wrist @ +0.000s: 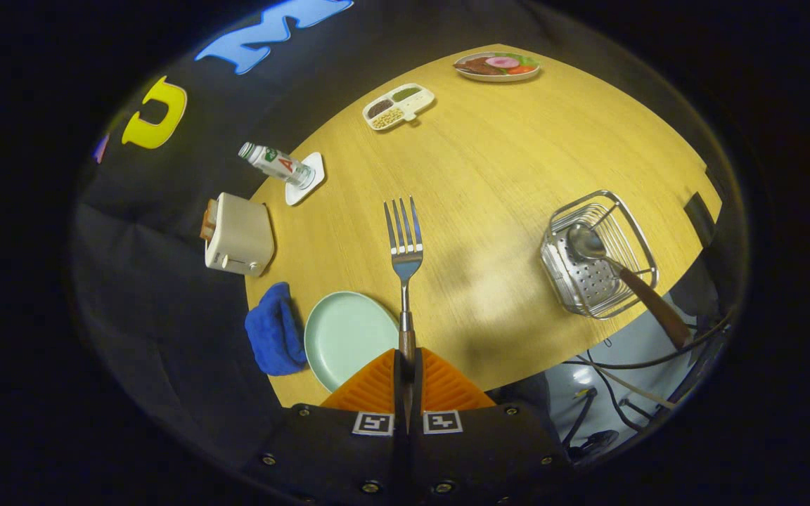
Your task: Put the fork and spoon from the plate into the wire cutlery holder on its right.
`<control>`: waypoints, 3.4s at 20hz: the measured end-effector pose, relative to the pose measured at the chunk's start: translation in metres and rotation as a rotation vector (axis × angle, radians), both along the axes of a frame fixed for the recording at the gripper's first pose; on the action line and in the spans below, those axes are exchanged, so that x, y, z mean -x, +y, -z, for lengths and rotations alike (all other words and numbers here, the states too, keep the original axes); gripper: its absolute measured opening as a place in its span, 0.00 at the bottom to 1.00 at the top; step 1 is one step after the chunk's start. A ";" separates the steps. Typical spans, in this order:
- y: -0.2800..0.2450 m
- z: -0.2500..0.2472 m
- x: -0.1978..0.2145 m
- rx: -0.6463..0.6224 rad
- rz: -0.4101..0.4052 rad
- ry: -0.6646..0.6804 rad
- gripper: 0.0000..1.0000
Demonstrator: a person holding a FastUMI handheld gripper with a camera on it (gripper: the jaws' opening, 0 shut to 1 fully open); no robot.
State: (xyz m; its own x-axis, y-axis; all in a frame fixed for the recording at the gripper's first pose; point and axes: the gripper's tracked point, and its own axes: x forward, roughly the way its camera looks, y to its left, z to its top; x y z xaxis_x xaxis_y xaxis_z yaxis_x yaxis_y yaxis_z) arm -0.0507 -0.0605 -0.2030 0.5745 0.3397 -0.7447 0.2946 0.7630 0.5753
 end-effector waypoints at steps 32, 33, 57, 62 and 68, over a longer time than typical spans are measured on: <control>-0.098 0.027 0.054 -0.225 0.199 0.241 0.07; -0.100 0.024 0.051 -0.231 0.203 0.235 0.07; -0.137 -0.038 -0.002 0.129 0.331 -0.125 0.24; -0.163 -0.089 -0.014 0.279 0.399 -0.318 0.24; -0.184 -0.179 -0.017 0.577 0.462 -0.639 0.24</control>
State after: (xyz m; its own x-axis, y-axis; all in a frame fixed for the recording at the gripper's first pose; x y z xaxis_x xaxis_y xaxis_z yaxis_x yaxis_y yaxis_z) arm -0.0338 -0.2449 -0.0237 0.9125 -0.3394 -0.2283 0.3980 0.8654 0.3045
